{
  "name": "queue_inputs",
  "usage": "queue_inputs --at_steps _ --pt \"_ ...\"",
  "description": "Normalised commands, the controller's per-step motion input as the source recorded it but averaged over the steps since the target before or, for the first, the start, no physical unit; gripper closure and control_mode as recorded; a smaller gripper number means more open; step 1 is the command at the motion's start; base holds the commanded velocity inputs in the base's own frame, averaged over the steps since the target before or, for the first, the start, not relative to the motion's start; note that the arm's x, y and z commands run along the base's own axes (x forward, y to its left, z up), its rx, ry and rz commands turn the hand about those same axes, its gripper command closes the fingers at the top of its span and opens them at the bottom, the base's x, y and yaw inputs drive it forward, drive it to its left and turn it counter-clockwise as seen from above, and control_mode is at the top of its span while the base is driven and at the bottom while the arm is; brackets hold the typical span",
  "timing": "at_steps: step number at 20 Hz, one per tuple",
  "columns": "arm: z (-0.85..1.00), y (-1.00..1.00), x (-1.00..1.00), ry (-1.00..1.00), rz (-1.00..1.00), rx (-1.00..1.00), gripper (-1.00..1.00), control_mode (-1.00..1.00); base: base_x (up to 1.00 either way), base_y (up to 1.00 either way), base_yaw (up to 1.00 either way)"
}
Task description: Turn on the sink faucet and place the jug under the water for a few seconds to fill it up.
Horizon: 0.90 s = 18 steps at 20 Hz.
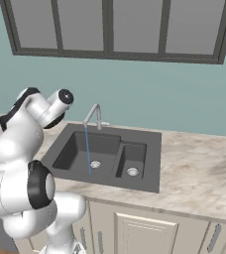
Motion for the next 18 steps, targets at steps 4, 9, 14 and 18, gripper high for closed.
queue_inputs --at_steps 4,9,14,18 --pt "-0.04 0.3 0.14 0.0 0.0 0.04 -1.0 -1.0 0.0 0.0 0.0" --pt "-0.13 0.37 0.25 0.01 0.0 0.0 -1.0 -1.0 0.0 0.0 0.0" --pt "-0.19 0.41 0.21 0.03 0.0 0.0 -1.0 -1.0 0.0 0.0 0.0" --pt "-0.17 0.38 0.04 0.01 0.0 0.0 -1.0 -1.0 0.0 0.0 0.0"
